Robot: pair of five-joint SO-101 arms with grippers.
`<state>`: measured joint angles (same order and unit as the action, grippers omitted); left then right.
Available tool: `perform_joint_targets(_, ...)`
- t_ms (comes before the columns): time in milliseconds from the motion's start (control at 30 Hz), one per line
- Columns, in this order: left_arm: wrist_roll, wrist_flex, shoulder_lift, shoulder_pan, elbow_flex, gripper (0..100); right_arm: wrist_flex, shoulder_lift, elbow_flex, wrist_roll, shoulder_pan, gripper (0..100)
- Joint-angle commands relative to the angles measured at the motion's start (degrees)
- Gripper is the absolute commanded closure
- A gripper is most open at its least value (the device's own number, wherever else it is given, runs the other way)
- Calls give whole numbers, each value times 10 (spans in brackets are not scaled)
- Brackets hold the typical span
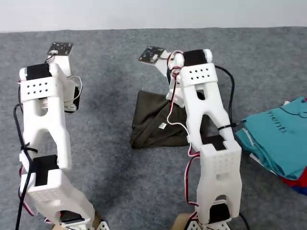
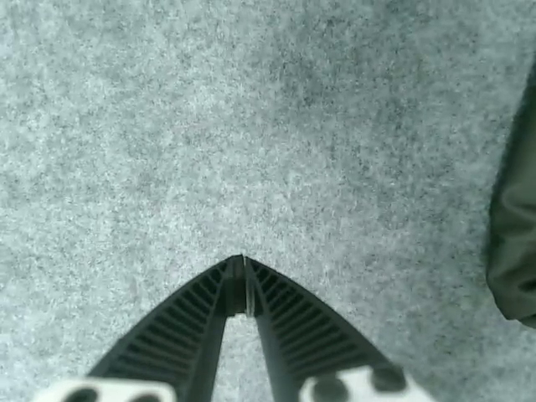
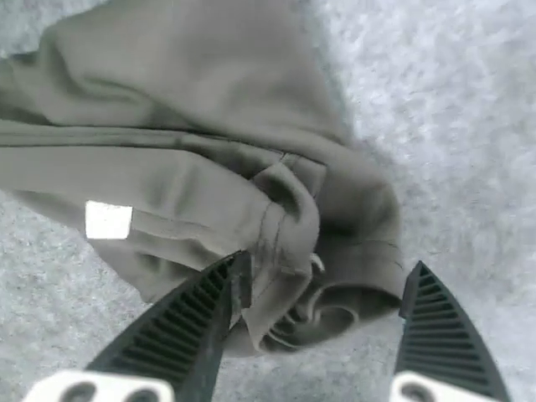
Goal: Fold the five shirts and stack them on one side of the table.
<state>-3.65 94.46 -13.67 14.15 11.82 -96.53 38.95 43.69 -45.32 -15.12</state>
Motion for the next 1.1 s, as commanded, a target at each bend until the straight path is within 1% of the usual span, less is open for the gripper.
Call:
perform_joint_targets(0,-2,-16,32,-1,-9,998,19,25,28,-6,-3,718)
perform_joint_targets(67,-2,-27,32,-1,-28,998,25,40,28,-4,-5,724)
perform_joint_targets(100,-2,-33,32,-1,-36,998,27,42,28,-4,-7,746)
perform_joint_targets(133,-2,-37,32,-1,-45,998,27,42,28,-4,-10,785)
perform_joint_targets(267,-2,-47,32,-1,-61,998,22,36,31,-6,-18,992)
perform_joint_targets(333,-2,-47,32,-1,-60,998,7,21,34,-6,-15,976)
perform_joint_targets(533,-2,-47,33,-2,-58,998,-58,-35,45,-6,-13,987)
perform_joint_targets(667,-2,-47,33,-4,-58,998,-62,-58,37,-5,7,987)
perform_joint_targets(933,-2,-45,36,-37,-58,998,-62,-67,33,-7,45,987)
perform_joint_targets(1067,-1,-44,36,-44,-58,998,-62,-66,33,-37,51,967)
